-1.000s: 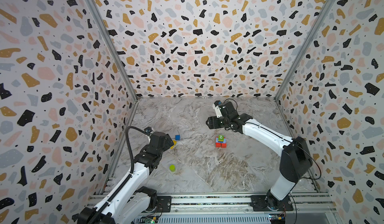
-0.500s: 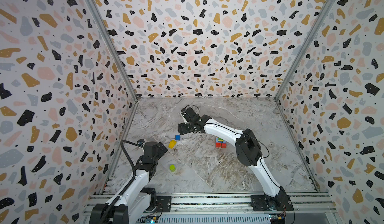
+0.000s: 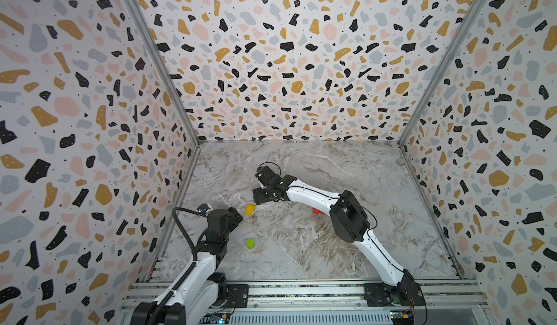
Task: Build the wood block tower
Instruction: 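Lower the right gripper over the small blue cube beside the yellow block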
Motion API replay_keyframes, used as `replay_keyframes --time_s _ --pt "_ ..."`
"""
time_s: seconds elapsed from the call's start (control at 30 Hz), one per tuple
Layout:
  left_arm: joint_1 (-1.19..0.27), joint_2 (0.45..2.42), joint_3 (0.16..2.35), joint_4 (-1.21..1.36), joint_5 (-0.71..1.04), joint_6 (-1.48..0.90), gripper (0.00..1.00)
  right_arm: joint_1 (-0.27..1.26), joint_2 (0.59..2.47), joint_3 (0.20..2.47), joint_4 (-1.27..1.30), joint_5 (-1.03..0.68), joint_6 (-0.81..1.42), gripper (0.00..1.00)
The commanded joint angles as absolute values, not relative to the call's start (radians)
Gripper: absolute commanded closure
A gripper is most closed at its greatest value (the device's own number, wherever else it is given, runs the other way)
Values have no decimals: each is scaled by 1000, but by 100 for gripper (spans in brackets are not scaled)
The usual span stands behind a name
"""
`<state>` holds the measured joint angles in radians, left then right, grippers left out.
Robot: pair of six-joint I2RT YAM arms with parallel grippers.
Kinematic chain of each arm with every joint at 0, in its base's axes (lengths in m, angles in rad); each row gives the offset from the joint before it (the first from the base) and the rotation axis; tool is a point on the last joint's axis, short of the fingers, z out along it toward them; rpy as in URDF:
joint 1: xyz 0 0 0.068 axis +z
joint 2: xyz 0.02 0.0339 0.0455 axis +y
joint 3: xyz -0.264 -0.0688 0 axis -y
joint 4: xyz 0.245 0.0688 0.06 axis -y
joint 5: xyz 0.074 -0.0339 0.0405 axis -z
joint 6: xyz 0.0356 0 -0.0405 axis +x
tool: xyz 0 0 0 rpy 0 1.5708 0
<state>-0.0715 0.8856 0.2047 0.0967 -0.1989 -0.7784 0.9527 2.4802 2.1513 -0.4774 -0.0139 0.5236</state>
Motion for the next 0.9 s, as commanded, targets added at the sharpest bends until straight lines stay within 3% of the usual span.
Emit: replay_keyframes --time_s 0.0,0.43,0.87 --pt "-63 879 202 139 -207 -770 0 963 2485 2204 -471 16 533 31" --pt "-63 873 201 135 -203 -771 0 988 2578 2297 -484 60 534 37" --pt "-61 897 202 150 -180 -772 0 998 2534 2209 -526 141 490 44"
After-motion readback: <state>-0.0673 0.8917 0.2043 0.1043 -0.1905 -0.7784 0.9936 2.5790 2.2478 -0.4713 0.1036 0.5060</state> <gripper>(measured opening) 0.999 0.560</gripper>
